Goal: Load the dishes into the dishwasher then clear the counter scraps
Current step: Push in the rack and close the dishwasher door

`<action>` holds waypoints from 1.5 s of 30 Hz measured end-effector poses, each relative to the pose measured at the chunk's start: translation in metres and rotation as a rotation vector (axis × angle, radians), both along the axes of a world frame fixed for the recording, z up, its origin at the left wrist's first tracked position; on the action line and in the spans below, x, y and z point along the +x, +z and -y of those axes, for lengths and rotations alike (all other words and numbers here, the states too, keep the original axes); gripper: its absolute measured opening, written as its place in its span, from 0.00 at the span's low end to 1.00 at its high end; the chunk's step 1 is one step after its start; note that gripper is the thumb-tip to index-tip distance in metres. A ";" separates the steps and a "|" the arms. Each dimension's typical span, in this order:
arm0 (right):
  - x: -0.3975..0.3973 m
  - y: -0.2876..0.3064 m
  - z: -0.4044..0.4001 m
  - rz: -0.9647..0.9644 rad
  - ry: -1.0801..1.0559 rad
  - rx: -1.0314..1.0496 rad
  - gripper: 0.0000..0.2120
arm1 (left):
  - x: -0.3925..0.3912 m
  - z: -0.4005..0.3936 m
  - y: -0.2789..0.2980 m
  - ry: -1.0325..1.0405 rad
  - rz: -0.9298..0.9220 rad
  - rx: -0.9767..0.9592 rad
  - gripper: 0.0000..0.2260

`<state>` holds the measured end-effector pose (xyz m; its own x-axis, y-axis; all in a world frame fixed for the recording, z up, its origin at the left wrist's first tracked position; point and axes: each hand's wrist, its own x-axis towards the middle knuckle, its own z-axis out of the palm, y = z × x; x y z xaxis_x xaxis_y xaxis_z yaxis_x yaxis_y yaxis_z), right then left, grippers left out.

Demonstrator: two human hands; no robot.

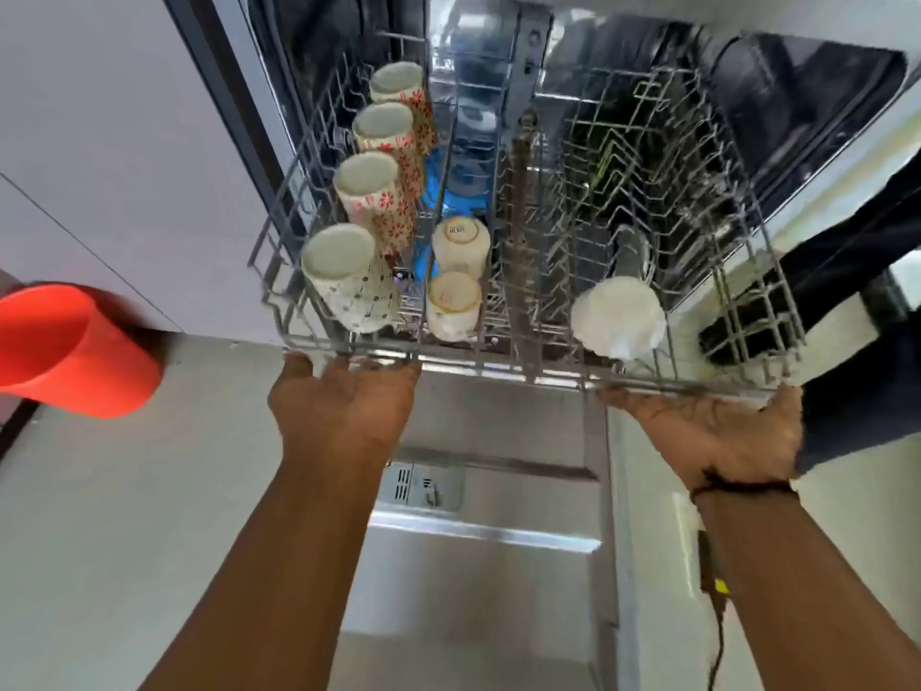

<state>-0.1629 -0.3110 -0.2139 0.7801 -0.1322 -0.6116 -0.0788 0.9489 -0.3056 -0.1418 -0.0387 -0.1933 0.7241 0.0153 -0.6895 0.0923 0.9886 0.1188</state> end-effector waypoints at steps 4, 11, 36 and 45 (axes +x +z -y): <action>0.055 -0.015 0.009 0.097 0.002 0.053 0.46 | 0.044 0.011 -0.019 -0.039 0.192 0.046 0.28; 0.127 -0.018 0.026 0.240 0.145 -0.014 0.54 | 0.114 0.009 -0.039 -0.101 0.412 0.060 0.32; 0.163 -0.045 0.018 0.086 0.153 -0.278 0.33 | 0.162 0.014 -0.065 -0.279 0.408 0.303 0.38; -0.149 -0.200 0.000 -0.657 0.447 -0.333 0.14 | -0.094 -0.044 -0.214 -0.514 -0.319 0.348 0.34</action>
<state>-0.3118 -0.3110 -0.4141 0.3031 -0.1499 -0.9411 -0.6817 0.6560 -0.3240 -0.2361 0.0058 -0.4077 0.4615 -0.0163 -0.8870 0.6214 0.7195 0.3101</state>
